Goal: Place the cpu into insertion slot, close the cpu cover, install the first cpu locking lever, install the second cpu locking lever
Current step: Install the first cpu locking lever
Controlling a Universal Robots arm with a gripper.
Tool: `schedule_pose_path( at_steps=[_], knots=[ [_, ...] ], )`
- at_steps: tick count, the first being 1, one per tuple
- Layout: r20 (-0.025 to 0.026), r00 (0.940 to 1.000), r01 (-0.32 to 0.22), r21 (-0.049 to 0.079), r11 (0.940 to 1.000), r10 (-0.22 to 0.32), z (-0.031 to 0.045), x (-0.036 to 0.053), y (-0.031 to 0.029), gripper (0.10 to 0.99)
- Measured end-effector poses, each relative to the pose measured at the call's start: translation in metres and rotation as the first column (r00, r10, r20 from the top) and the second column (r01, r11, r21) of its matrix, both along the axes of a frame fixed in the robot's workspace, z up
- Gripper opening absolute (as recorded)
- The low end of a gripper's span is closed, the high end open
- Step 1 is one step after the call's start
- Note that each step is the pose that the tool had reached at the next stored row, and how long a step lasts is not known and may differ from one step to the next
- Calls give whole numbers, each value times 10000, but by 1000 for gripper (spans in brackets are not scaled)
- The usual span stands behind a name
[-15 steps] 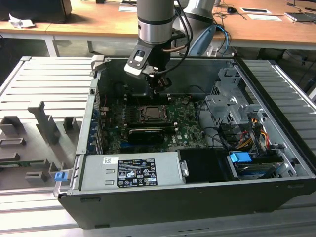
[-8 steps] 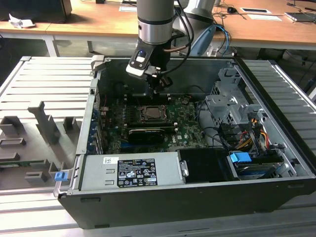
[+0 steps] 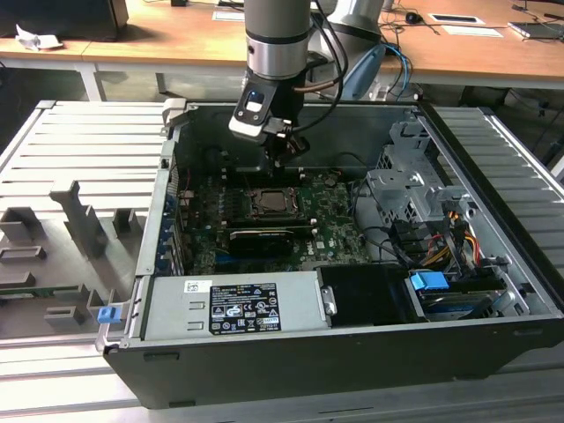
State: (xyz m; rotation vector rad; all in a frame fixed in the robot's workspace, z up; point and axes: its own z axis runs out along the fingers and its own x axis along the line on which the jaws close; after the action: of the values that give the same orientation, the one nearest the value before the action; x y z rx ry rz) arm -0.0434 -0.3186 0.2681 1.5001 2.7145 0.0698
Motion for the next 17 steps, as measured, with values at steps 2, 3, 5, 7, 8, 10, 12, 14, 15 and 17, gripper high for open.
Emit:
schedule_pose_path(
  at_steps=[2, 3, 5, 7, 8, 10, 12, 14, 15, 17],
  knots=[
    [0, 9996, -291, 0, 9996, 291, 0, 0, 0, 106],
    [1, 9993, -369, 0, 9993, 369, 0, 0, 0, 106],
    [0, 9988, -499, 0, 9988, 499, 1, 0, 0, 106],
    [0, 9985, -553, -1, 9985, 553, 9, 0, -1, 106],
    [0, 9984, -566, 0, 9984, 566, 13, 0, 0, 106],
    [0, 9983, -584, 0, 9983, 584, 25, 0, 0, 106],
    [1, 9982, -595, 0, 9982, 595, 39, 0, 0, 106],
    [1, 9982, -606, 0, 9982, 606, 57, 0, 0, 106],
    [1, 9981, -618, 0, 9981, 618, 68, 0, 0, 106],
    [2, 9979, -644, 1, 9979, 644, 73, 0, 0, 106]
  ],
)
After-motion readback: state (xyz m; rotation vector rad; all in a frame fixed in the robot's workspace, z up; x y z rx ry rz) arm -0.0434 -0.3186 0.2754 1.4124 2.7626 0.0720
